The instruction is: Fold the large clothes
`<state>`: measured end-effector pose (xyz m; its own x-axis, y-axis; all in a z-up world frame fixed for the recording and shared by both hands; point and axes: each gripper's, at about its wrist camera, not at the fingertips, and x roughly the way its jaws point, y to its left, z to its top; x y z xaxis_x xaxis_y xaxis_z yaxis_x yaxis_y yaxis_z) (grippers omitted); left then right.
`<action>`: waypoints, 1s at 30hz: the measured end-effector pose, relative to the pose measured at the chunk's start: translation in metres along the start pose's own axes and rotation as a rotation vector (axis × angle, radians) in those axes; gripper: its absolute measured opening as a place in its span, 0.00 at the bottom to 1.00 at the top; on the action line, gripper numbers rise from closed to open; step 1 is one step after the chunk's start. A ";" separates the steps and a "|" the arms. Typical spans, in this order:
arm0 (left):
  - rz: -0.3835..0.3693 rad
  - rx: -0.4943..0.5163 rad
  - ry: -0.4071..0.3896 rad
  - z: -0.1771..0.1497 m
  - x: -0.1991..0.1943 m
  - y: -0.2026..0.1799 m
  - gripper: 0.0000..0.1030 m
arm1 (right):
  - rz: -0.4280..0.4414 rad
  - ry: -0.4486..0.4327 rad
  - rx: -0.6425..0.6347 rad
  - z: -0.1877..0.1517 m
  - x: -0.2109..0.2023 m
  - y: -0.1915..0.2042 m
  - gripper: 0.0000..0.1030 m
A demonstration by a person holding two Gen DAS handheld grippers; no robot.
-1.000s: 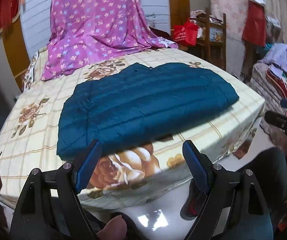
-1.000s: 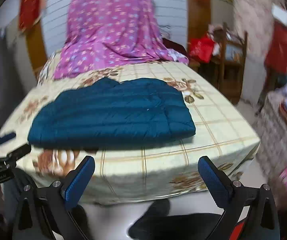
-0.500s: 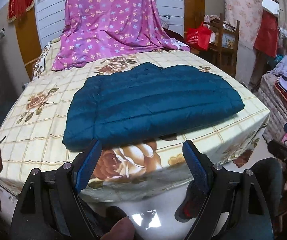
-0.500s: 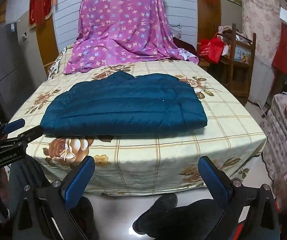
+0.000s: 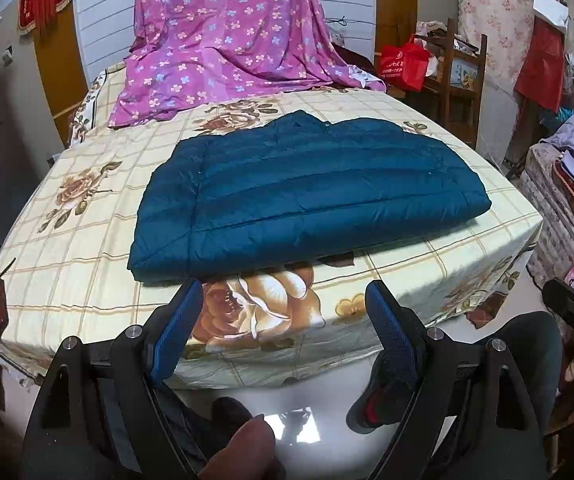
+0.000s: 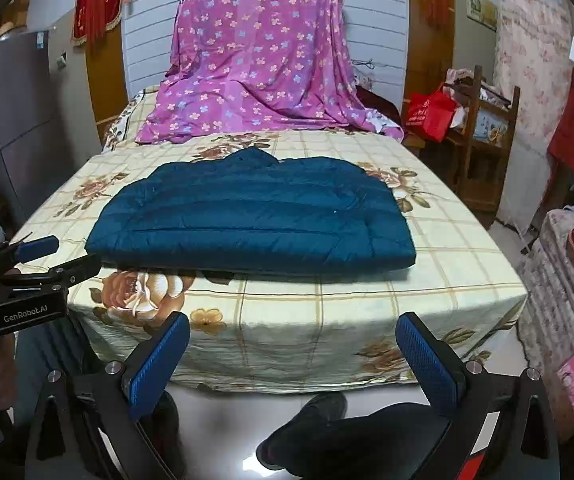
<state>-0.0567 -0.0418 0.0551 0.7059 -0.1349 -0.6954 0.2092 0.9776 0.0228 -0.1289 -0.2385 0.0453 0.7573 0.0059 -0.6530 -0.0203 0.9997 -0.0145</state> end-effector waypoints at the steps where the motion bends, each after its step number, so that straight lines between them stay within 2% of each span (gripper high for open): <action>1: -0.003 -0.001 0.001 0.000 0.000 0.000 0.81 | -0.004 -0.004 -0.002 0.001 -0.001 0.000 0.99; 30: -0.022 0.001 0.017 -0.005 0.003 0.001 0.81 | 0.023 -0.011 0.015 0.001 -0.010 -0.002 0.99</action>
